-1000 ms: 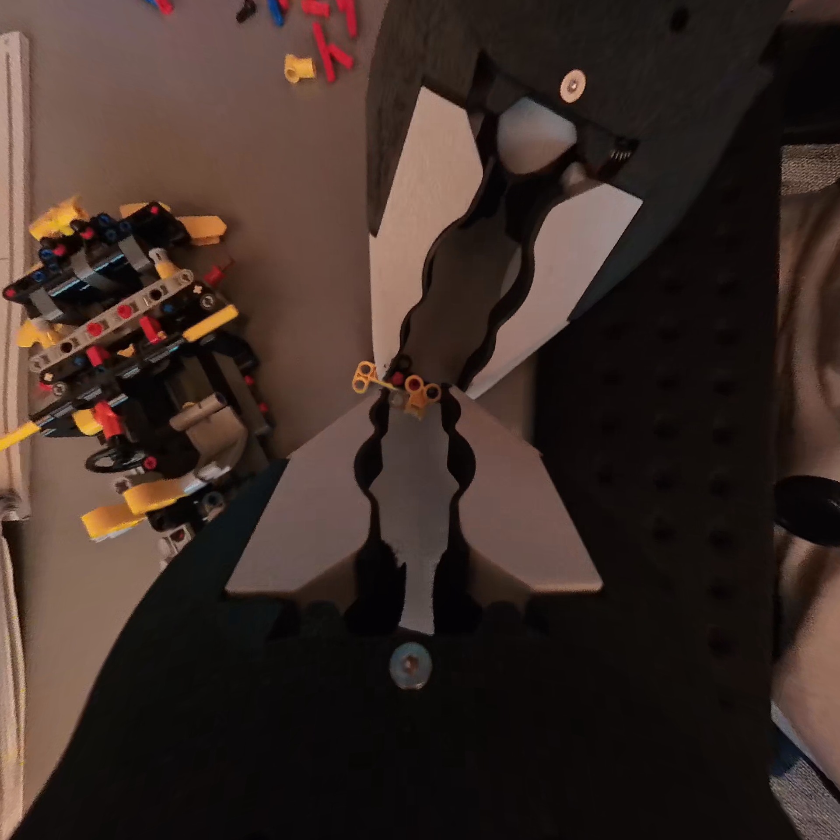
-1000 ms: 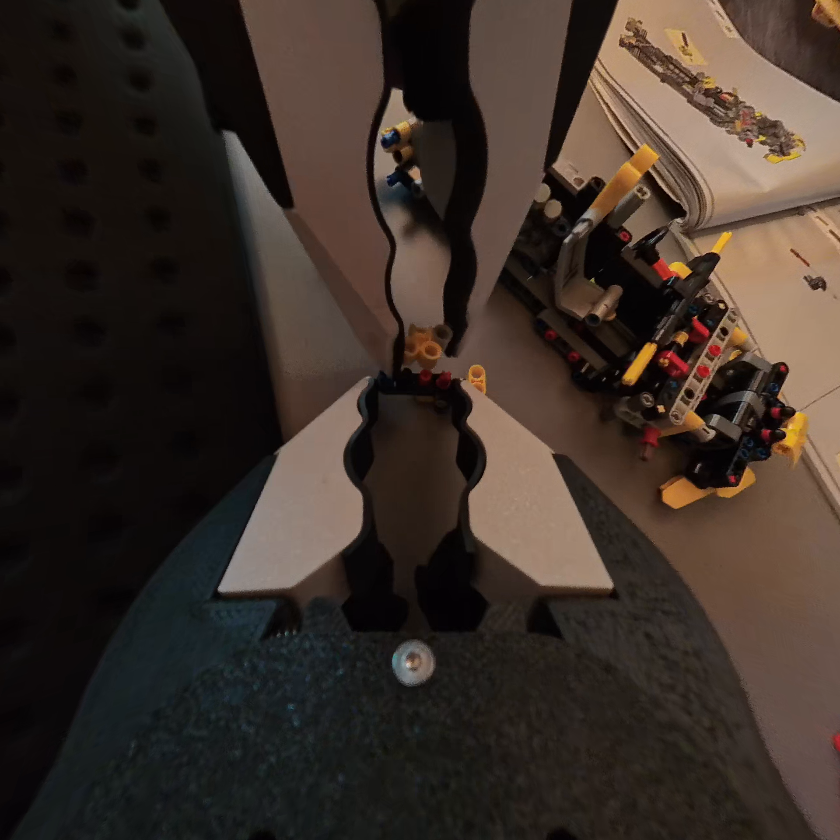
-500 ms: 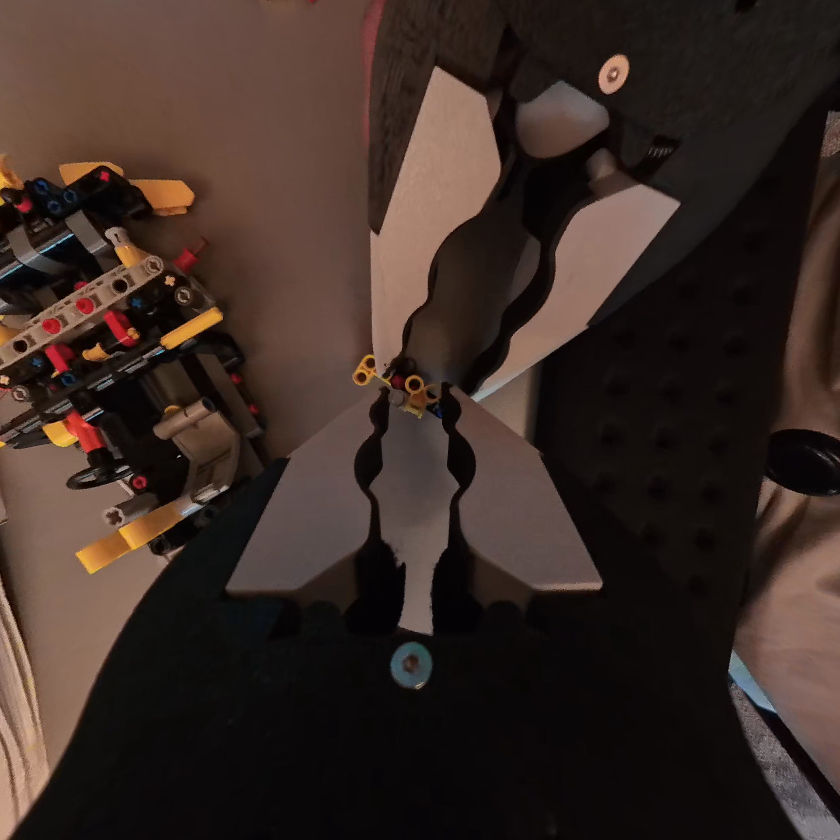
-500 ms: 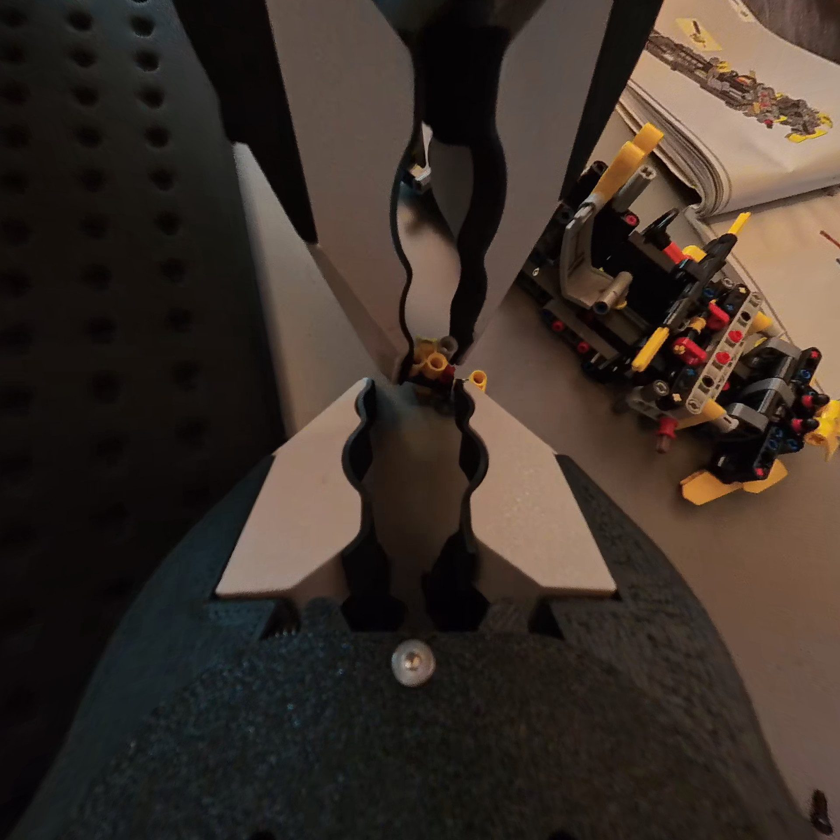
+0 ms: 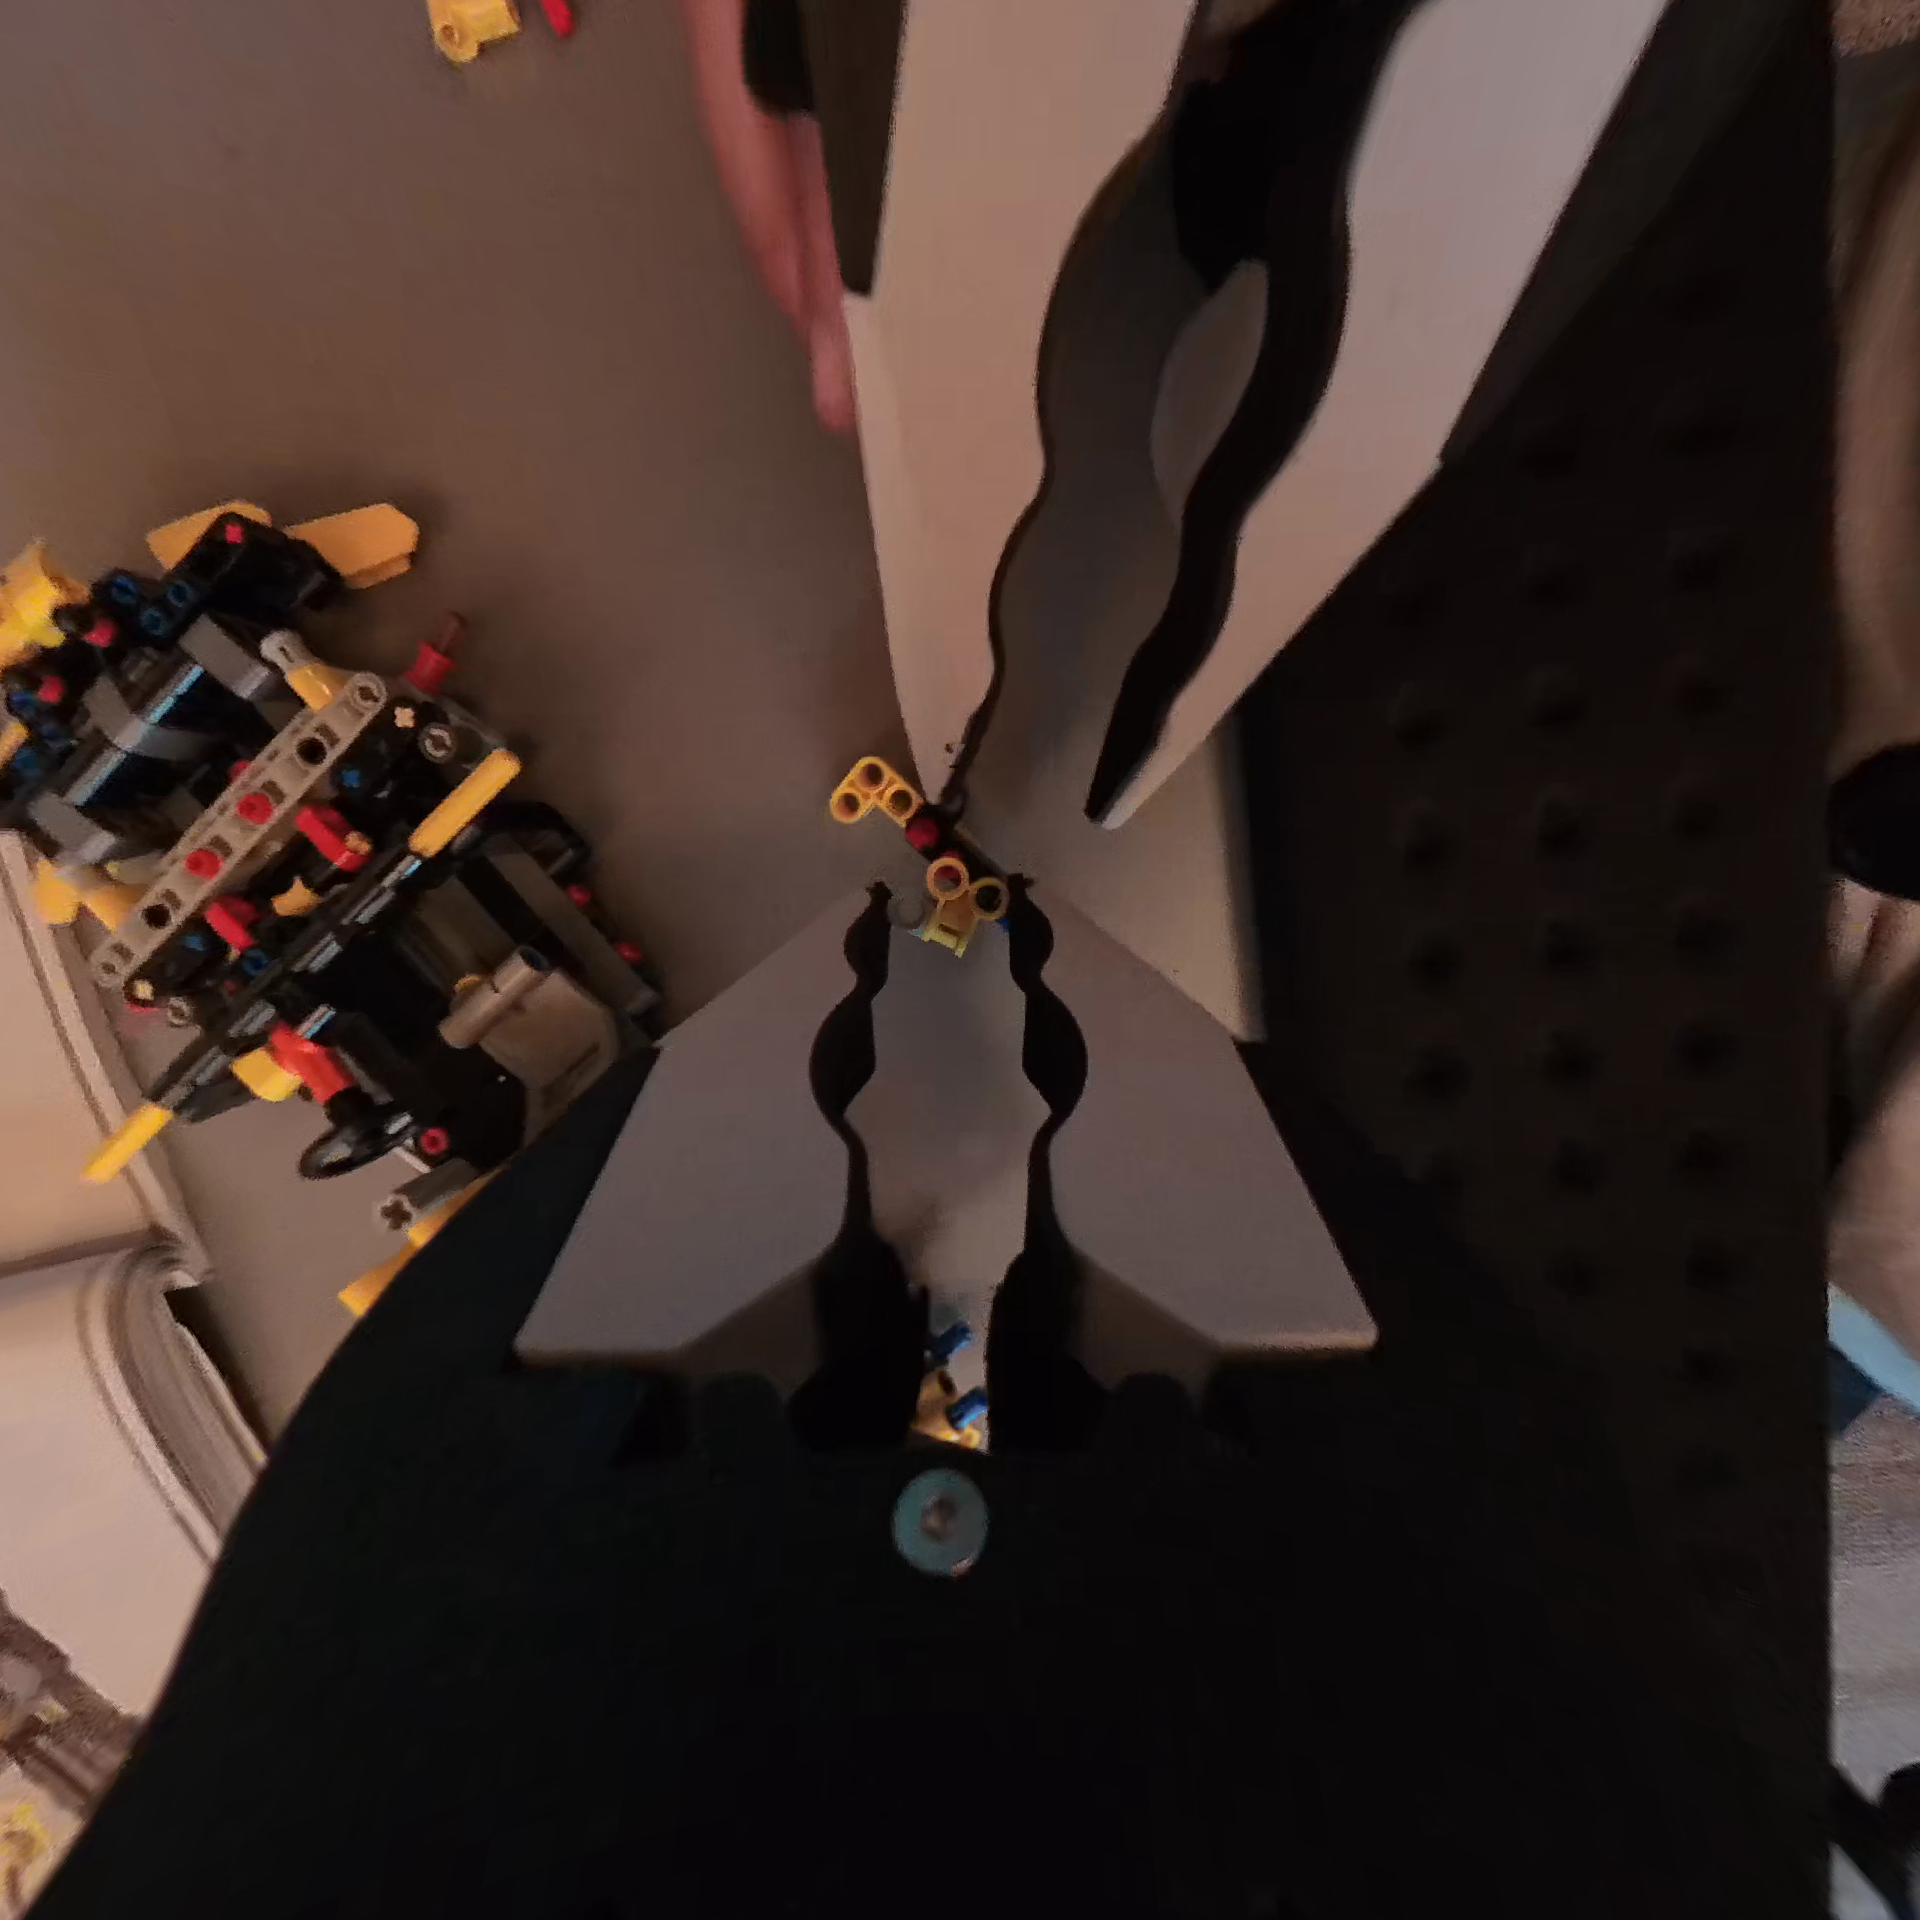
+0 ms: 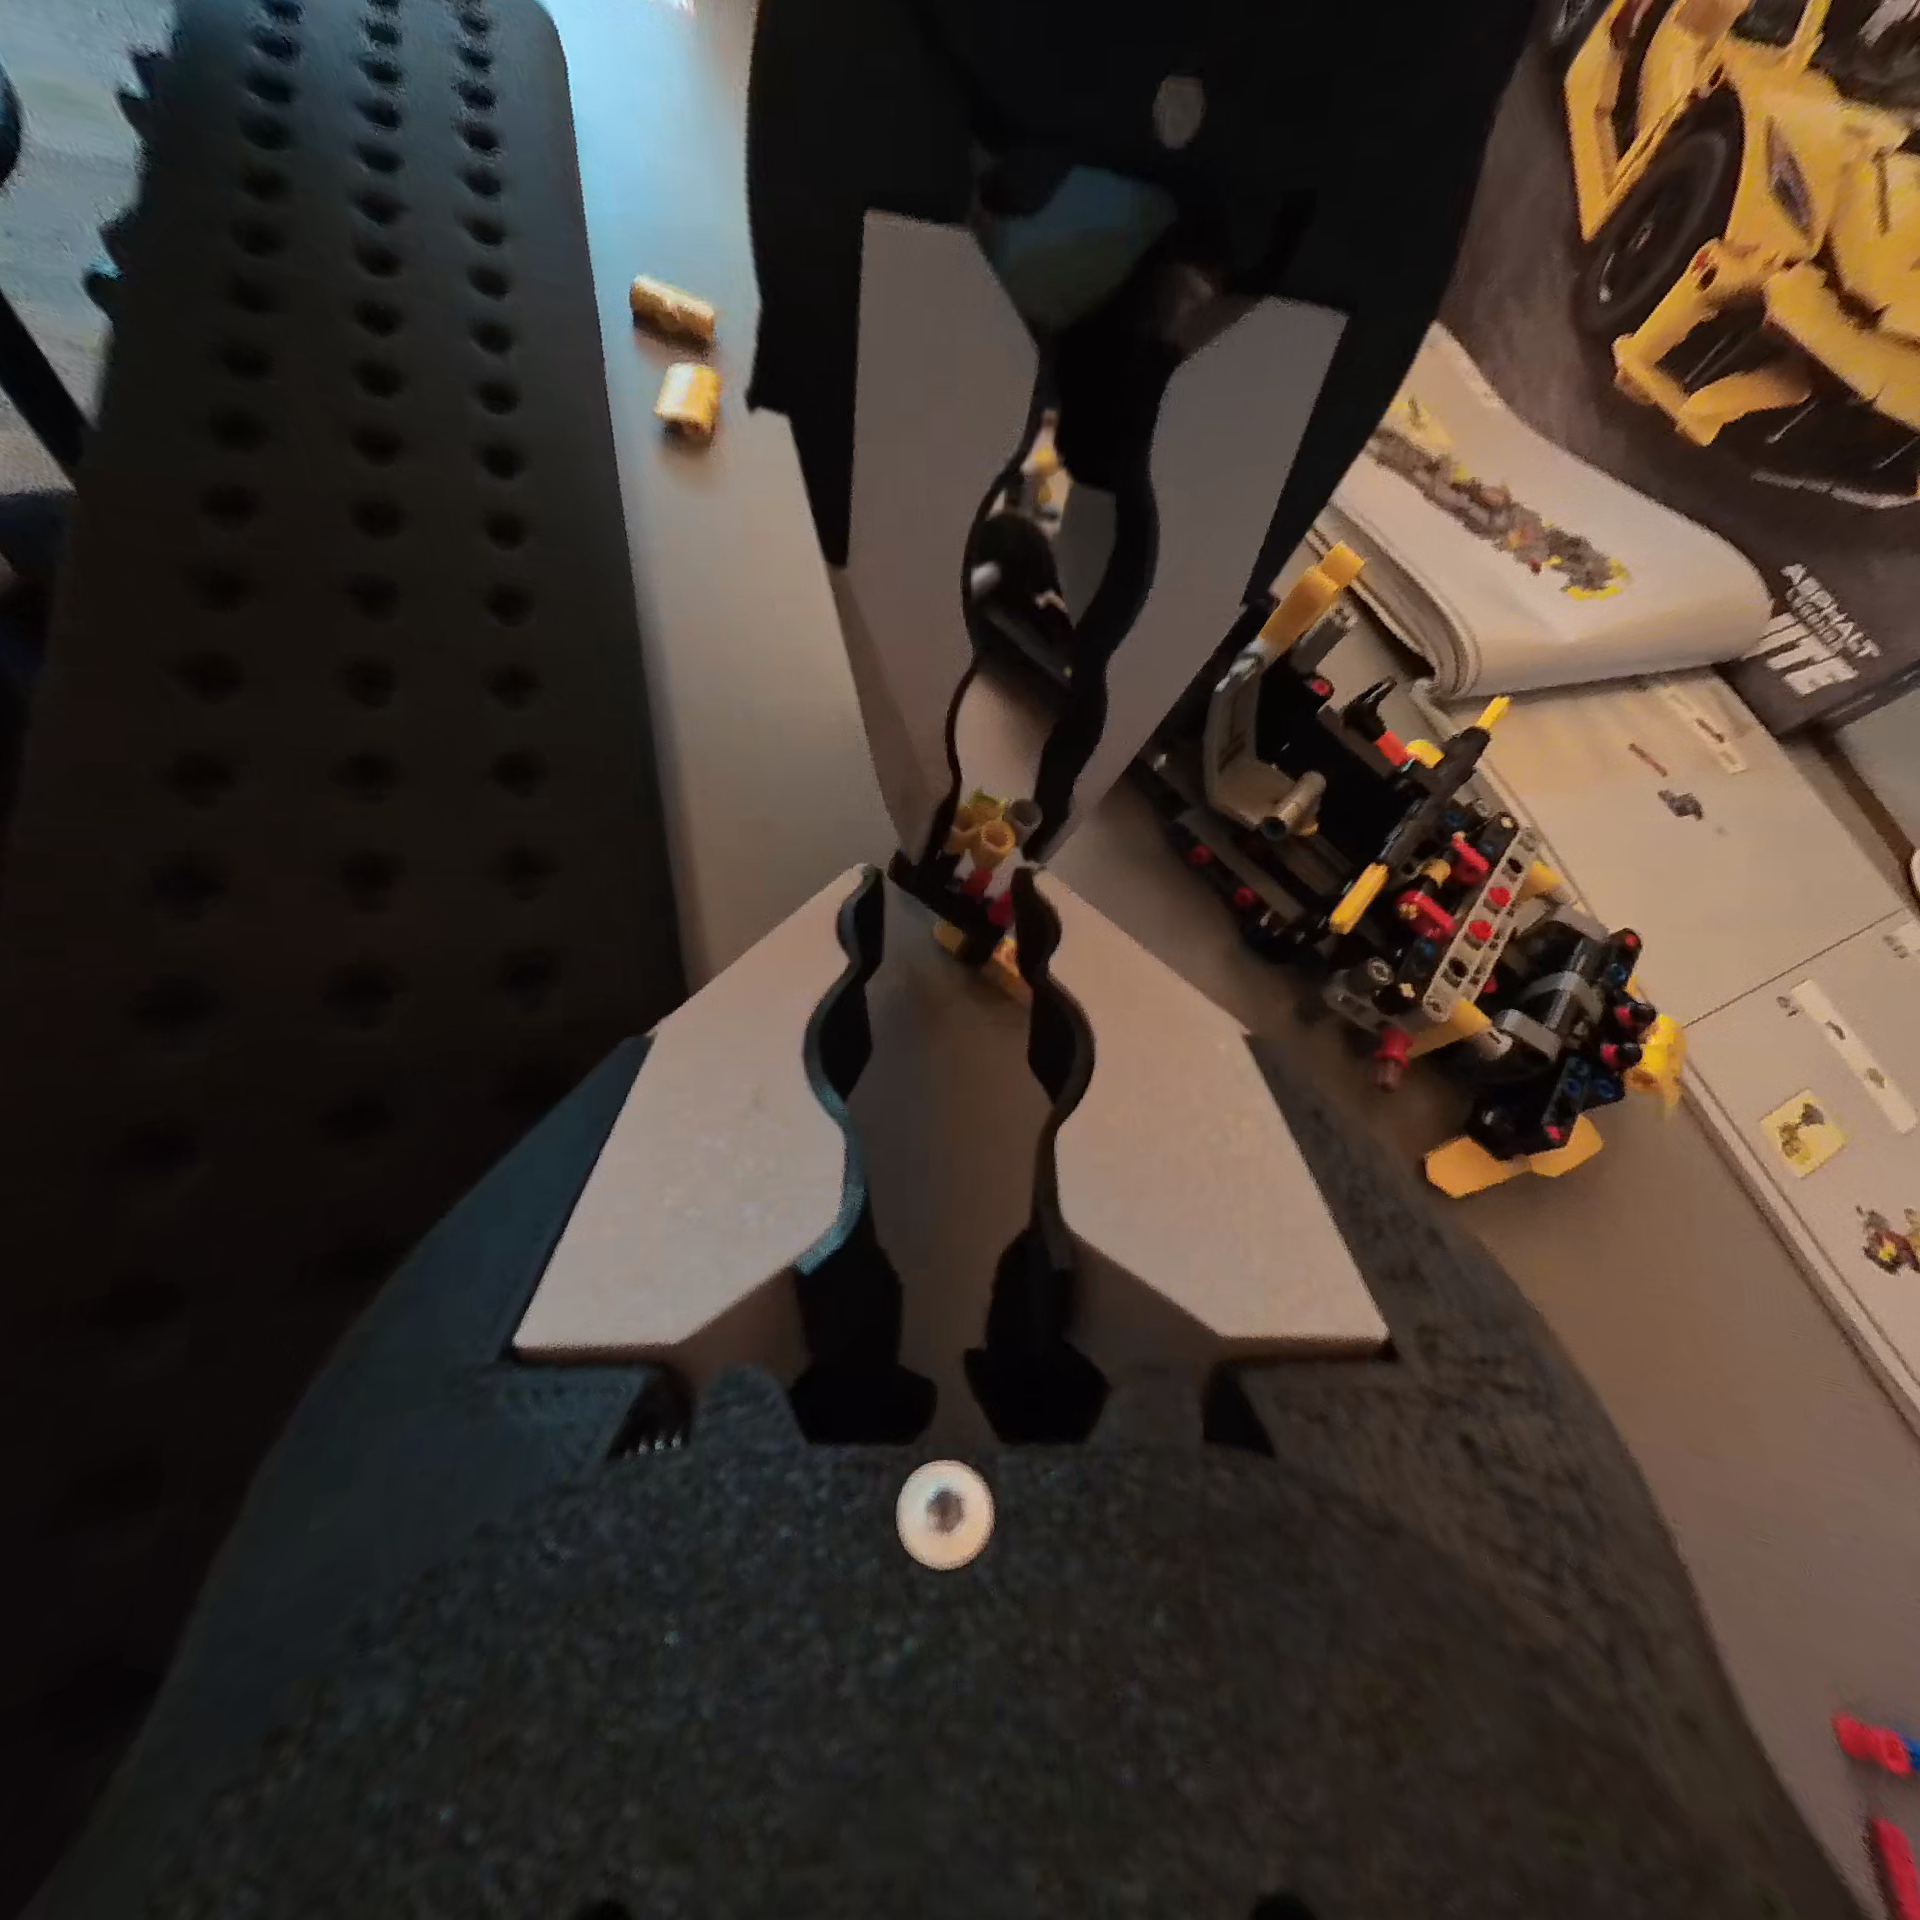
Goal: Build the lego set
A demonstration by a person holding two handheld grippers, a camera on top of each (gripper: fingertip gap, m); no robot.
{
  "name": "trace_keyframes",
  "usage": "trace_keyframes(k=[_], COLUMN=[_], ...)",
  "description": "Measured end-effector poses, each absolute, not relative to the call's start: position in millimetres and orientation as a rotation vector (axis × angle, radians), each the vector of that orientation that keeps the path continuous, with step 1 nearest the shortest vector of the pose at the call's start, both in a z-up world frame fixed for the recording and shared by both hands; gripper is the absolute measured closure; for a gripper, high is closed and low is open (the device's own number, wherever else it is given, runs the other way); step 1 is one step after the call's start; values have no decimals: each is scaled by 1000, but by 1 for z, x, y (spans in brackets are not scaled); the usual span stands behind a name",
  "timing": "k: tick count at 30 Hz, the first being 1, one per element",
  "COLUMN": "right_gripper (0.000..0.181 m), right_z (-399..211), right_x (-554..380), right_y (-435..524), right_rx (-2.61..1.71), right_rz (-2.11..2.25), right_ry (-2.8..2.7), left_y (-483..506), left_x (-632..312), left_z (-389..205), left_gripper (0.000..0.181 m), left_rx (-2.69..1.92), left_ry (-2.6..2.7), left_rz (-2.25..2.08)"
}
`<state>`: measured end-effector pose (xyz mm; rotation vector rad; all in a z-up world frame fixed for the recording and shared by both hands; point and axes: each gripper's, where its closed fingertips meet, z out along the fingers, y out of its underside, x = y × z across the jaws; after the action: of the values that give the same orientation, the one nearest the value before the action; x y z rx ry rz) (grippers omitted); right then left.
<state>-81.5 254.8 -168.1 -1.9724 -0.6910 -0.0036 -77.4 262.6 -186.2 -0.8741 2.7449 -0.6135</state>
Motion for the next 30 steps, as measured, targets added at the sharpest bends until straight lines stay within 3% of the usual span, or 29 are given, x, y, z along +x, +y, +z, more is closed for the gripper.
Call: trace_keyframes(k=[9, 23, 27, 30], right_gripper=[160, 167, 166, 155], right_z=[-158, -167, -162, -152], right_x=[-86, -81, -77, -81], right_y=[261, 276, 271, 266], right_rx=[-1974, -2016, -2041, -2054], right_rz=[352, 343, 586, 922], right_ry=[-935, -909, -727, -544], left_y=[258, 268, 265, 260], left_x=[-83, -76, -72, -73], left_z=[-173, -171, -163, -156], left_gripper=[158, 158, 158, 158], left_rx=[-697, -833, -747, -660], left_ry=[2726, 2671, 2599, 2553], left_rz=[-729, -783, -769, -777])
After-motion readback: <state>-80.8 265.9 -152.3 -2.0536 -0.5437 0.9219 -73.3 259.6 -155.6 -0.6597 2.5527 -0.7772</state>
